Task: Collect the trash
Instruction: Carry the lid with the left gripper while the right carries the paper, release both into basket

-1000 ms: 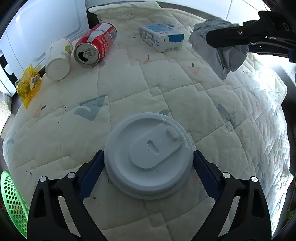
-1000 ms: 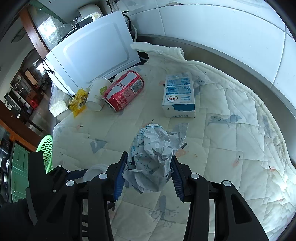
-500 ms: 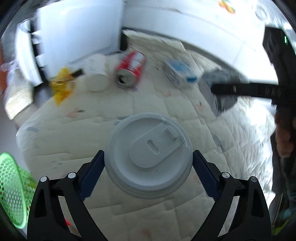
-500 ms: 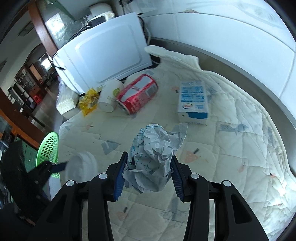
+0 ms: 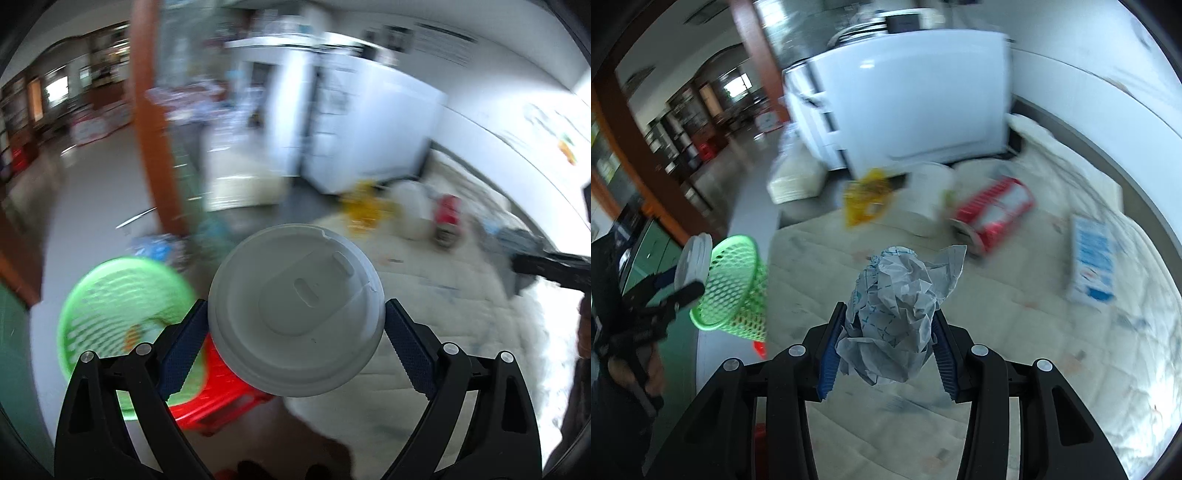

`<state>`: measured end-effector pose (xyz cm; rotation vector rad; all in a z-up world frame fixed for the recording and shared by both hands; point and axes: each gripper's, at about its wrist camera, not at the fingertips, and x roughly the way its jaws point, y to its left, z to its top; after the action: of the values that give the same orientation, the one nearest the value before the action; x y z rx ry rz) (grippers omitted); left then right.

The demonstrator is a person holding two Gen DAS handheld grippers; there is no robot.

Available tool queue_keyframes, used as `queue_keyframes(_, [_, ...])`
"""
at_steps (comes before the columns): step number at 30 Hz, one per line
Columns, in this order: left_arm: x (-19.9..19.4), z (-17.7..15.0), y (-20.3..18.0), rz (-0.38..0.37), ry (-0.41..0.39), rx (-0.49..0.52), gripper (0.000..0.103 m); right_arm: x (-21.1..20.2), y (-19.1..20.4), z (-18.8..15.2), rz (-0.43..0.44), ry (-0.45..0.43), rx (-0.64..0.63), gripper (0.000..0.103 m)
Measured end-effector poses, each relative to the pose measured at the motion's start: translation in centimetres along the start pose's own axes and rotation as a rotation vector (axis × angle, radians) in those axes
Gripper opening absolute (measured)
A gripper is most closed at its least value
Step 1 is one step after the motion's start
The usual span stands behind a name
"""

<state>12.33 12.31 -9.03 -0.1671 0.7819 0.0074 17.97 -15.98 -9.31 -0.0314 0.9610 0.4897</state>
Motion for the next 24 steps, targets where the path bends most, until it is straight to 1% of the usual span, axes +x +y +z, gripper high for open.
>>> queue_keyframes(5, [0.6, -0.7, 7.5, 0.131, 0.019, -0.098, 0.092, 2.6, 5.3, 1.8, 0.053, 0.025, -0.084, 0.043])
queue_keyframes(8, [1.6, -1.5, 11.5, 0.183, 0.041, -0.153, 0.092, 4.2, 9.0, 2.8, 0.094, 0.041, -0.134, 0.043])
queue_keyframes(11, [2.9, -2.2, 14.6, 0.223, 0.072, -0.189, 0.092, 5.7, 12.1, 3.8, 0.126, 0.049, -0.173, 0.043])
queue_keyframes(14, [4.1, -2.9, 16.9, 0.243, 0.105, -0.212, 0.093, 7.1, 14.8, 4.8, 0.157, 0.061, -0.205, 0.043])
queue_keyframes(19, [5.5, -4.2, 19.2, 0.25, 0.144, -0.257, 0.094, 9.5, 19.1, 6.0, 0.206, 0.078, -0.249, 0.043])
queue_keyframes(24, [5.2, -5.8, 20.6, 0.243, 0.15, -0.308, 0.094, 11.6, 22.7, 6.6, 0.242, 0.093, -0.282, 0.043])
